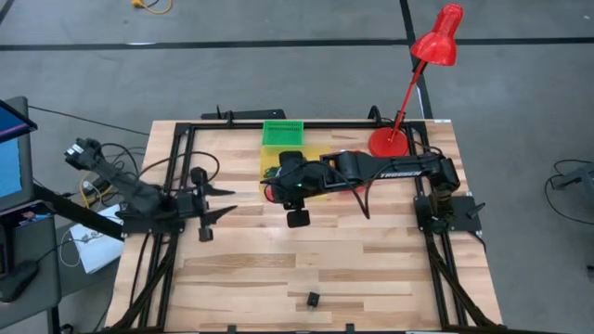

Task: Pick and place items into bin
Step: Put the pink charger adapter into the green bin

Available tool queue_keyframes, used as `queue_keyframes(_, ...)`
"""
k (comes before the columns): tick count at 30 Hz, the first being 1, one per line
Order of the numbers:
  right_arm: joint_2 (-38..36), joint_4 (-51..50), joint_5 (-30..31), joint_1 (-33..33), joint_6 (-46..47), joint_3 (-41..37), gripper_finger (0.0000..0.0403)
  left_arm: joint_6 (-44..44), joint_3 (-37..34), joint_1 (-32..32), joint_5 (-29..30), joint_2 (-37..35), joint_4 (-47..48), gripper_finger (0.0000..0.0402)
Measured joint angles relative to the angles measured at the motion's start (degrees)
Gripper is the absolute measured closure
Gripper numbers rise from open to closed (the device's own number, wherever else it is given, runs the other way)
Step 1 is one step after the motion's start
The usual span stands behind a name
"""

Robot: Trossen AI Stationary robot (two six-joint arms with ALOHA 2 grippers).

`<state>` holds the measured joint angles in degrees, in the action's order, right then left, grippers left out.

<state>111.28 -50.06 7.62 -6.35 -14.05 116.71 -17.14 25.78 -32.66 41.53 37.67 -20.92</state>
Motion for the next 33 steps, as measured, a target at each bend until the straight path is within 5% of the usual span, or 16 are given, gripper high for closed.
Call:
queue_keyframes(7, 0.0, 2.99, -0.19, -0.83, -0.5, 1.16, 0.0271, -3.51, -4.28, 2.66, -8.1, -2.07, -4.55, 0.0246)
queue_keyframes(13, 0.0, 8.37, -0.28, -1.39, -1.0, 1.76, 0.0271, -8.92, -4.37, 4.61, -8.01, 1.19, -3.94, 0.0246)
queue_keyframes(20, 0.0, 9.02, -0.35, -1.53, -0.56, 1.79, 0.0271, -27.82, -4.35, 5.77, -8.08, 6.94, -3.78, 0.0246)
queue_keyframes(33, 0.0, 8.5, -1.92, -1.88, 0.53, 1.79, 0.0271, -41.7, -4.35, 5.77, -4.1, 11.94, -11.32, 0.0246)
